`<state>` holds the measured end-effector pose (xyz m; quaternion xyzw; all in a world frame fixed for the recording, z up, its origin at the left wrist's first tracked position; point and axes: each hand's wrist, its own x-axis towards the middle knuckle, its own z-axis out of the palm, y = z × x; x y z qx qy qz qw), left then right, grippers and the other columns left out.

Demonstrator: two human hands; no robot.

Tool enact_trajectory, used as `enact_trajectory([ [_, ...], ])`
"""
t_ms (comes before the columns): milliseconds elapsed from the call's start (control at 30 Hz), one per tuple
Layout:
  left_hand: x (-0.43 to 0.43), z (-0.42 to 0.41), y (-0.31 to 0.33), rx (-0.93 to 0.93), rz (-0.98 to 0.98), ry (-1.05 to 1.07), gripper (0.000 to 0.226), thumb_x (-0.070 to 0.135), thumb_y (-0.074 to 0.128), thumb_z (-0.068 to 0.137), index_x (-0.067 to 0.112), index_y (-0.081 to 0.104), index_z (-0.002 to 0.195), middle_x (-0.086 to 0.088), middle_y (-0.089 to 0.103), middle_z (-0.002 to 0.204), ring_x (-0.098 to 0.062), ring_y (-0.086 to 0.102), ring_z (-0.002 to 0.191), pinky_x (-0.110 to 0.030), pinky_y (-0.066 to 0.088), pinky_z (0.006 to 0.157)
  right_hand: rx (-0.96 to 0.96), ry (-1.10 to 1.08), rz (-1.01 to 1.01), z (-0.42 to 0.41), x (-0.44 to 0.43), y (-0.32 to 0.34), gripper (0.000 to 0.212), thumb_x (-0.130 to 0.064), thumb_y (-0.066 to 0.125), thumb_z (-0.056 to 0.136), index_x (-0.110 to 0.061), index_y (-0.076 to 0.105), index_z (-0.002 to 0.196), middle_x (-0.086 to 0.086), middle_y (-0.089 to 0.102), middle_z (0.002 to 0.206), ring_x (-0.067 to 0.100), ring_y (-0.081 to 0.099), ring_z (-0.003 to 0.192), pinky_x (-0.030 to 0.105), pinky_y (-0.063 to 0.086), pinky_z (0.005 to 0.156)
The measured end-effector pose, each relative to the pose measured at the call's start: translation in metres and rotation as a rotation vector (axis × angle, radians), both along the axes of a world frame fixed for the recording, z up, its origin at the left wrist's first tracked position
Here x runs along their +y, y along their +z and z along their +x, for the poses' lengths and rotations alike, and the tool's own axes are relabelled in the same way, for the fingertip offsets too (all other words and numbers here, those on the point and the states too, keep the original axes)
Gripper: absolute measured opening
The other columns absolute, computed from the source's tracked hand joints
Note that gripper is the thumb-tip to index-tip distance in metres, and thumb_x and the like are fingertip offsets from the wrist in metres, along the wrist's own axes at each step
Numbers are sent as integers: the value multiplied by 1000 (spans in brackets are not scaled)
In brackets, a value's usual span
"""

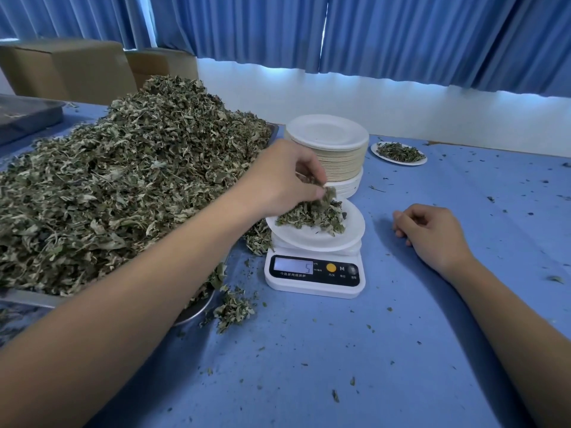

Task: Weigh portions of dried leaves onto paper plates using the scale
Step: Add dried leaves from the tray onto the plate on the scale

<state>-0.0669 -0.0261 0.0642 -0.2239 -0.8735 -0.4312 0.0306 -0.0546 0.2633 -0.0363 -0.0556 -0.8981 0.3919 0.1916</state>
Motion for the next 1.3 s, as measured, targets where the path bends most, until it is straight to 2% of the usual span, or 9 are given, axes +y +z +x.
enact_trajectory([
  [100, 0, -2, -1, -37, 14, -48, 15, 16, 84, 82, 11, 77, 94, 4, 77, 93, -7, 72, 87, -31, 57, 92, -2, -6, 14, -1, 1, 0, 35, -32, 61, 99, -17, 66, 68, -7, 70, 65, 7, 58, 55, 31, 49, 65],
  [233, -17, -10, 13, 19, -37, 60, 11, 28, 71, 93, 23, 79, 98, 7, 77, 88, -10, 72, 78, -33, 61, 78, -4, -8, 23, -1, 2, -1, 36, -35, 61, 99, -18, 67, 68, -7, 70, 65, 8, 59, 57, 31, 49, 64],
  [333, -34, -19, 21, 44, -197, 138, 24, 19, 56, 101, 19, 79, 95, -4, 76, 88, -31, 72, 83, -46, 60, 81, -6, -7, 27, -1, 3, -1, 36, -35, 61, 99, -19, 67, 68, -9, 70, 65, 4, 58, 55, 30, 48, 64],
  [433, -50, -30, 21, 35, -445, 239, 31, 11, 48, 102, 9, 78, 94, -12, 74, 88, -29, 62, 65, -40, 58, 70, -4, -4, 20, -1, 2, -1, 35, -34, 62, 99, -19, 68, 68, -9, 70, 65, 2, 58, 54, 28, 47, 64],
  [600, -75, -45, 10, -55, -750, 319, 19, 8, 55, 99, 7, 70, 111, -12, 70, 110, -33, 65, 97, -45, 55, 92, -3, -10, 23, -1, 2, -1, 34, -34, 62, 99, -19, 67, 69, -10, 70, 65, 0, 59, 54, 25, 44, 62],
  [733, -79, -43, 4, -186, -913, 241, 25, 17, 69, 95, 5, 68, 116, -3, 68, 99, -22, 64, 87, -32, 50, 75, -1, -8, 22, -1, 3, -2, 34, -34, 62, 99, -20, 67, 68, -9, 70, 65, 1, 59, 54, 26, 45, 62],
  [800, -77, -42, 2, -208, -941, 213, 14, 14, 69, 94, 6, 72, 106, 4, 65, 82, -14, 59, 74, -30, 45, 66, -1, -5, 23, -1, 3, -2, 34, -34, 62, 99, -20, 67, 68, -9, 70, 65, 2, 59, 55, 27, 46, 63],
  [1000, -73, -42, 0, -199, -878, 234, 13, -3, 60, 94, 1, 72, 95, -5, 74, 98, -25, 68, 96, -37, 55, 86, 0, -5, 18, 0, 2, -2, 34, -33, 62, 99, -19, 67, 68, -9, 70, 66, 2, 58, 54, 27, 45, 63],
  [1300, -76, -45, 1, -120, -812, 351, 15, 4, 75, 86, 16, 74, 78, -3, 70, 87, -29, 65, 89, -53, 54, 93, -5, -8, 9, 2, 0, 1, 33, -31, 62, 99, -17, 68, 70, -9, 70, 65, 1, 57, 53, 27, 46, 64],
])
